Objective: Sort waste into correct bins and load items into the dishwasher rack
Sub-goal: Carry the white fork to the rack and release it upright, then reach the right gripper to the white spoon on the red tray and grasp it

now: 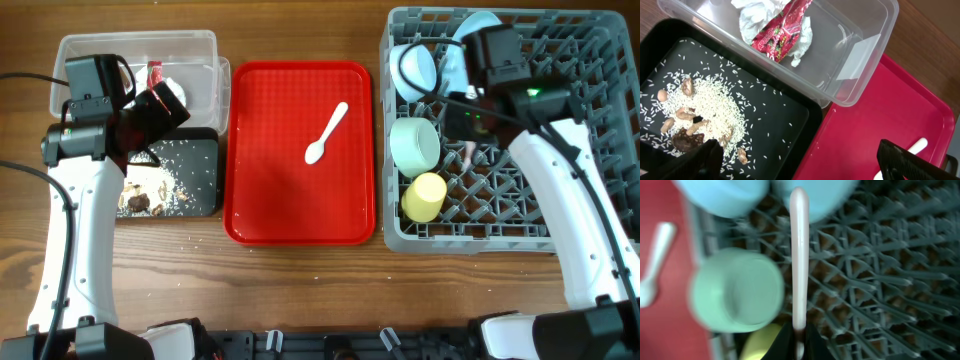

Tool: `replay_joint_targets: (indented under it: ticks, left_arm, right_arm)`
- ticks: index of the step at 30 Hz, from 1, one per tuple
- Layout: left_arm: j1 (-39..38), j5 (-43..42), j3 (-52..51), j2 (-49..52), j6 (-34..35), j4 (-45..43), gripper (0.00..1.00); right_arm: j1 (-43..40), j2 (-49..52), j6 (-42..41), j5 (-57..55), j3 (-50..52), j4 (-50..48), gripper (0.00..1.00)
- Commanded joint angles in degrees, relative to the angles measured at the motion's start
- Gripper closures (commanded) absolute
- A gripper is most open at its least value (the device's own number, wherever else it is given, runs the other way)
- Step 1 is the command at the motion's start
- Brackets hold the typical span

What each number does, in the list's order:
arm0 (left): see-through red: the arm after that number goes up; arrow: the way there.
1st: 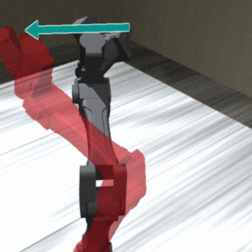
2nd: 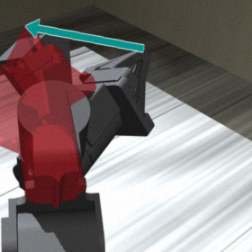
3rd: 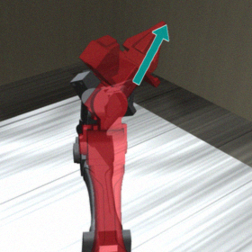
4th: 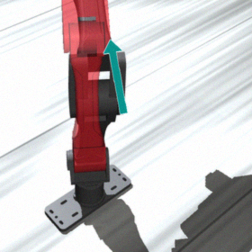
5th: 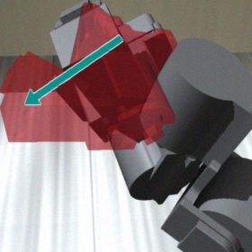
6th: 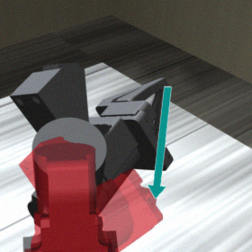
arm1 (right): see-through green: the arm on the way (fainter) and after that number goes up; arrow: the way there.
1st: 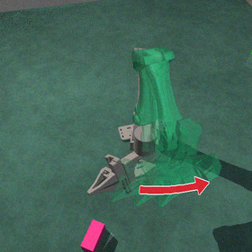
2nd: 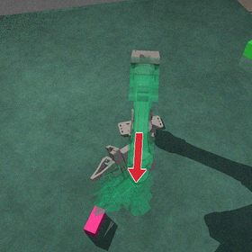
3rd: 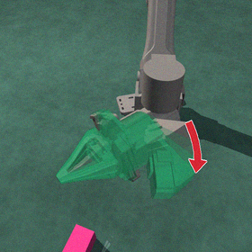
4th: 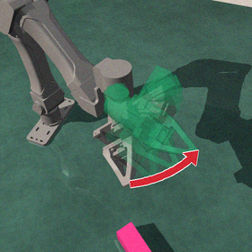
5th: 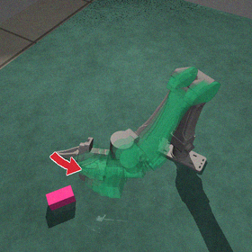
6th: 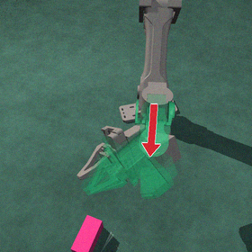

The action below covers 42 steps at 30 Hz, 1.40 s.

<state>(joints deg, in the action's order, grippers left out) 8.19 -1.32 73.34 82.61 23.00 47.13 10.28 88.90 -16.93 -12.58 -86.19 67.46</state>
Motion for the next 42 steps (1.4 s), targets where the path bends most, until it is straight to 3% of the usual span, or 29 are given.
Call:
replay_joint_targets:
  ticks: [1, 7, 11, 12, 18, 24, 29, 34, 39, 42]
  left_arm:
    - [0.24, 0.57, 0.11, 0.35, -0.28, -0.13, 0.00]
    - [0.24, 0.57, 0.11, 0.35, -0.28, -0.13, 0.00]
    - [0.24, 0.57, 0.11, 0.35, -0.31, -0.13, 0.00]
    - [0.24, 0.57, 0.11, 0.35, -0.28, -0.13, 0.00]
    - [0.24, 0.59, 0.11, 0.35, -0.28, -0.13, 0.00]
    - [0.24, 0.57, 0.11, 0.35, -0.28, -0.13, 0.00]
    - [0.24, 0.57, 0.11, 0.35, -0.31, -0.13, 0.00]
    - [0.24, 0.57, 0.11, 0.35, -0.28, -0.13, 0.00]
    - [0.24, 0.57, 0.11, 0.35, -0.31, -0.13, 0.00]
    - [0.24, 0.57, 0.11, 0.35, -0.28, -0.13, 0.00]
  right_arm:
    - [-3.10, 0.13, 3.45, -2.64, 7.21, -1.68, 0.96]
    - [-4.33, 0.13, 8.17, 0.42, 15.72, -7.54, 0.92]
    - [-4.31, 0.13, 7.93, 0.42, 16.15, -9.03, 0.53]
    - [-4.31, 0.13, 7.98, 0.61, 16.13, -9.62, 0.51]
    - [-4.31, 0.13, 8.00, 9.75, 11.61, -10.99, 0.51]
    - [-2.84, 0.13, 7.45, 28.83, -0.68, -12.17, 0.51]
    - [6.25, 1.51, 0.20, 29.16, -2.64, -21.05, 0.51]
    - [14.84, 9.27, -8.07, 28.92, -2.62, -26.36, 0.49]
    - [17.68, 18.12, -18.95, 28.81, -2.60, -26.56, 0.49]
    - [17.84, 23.19, -21.20, 28.79, -2.51, -24.76, 0.47]
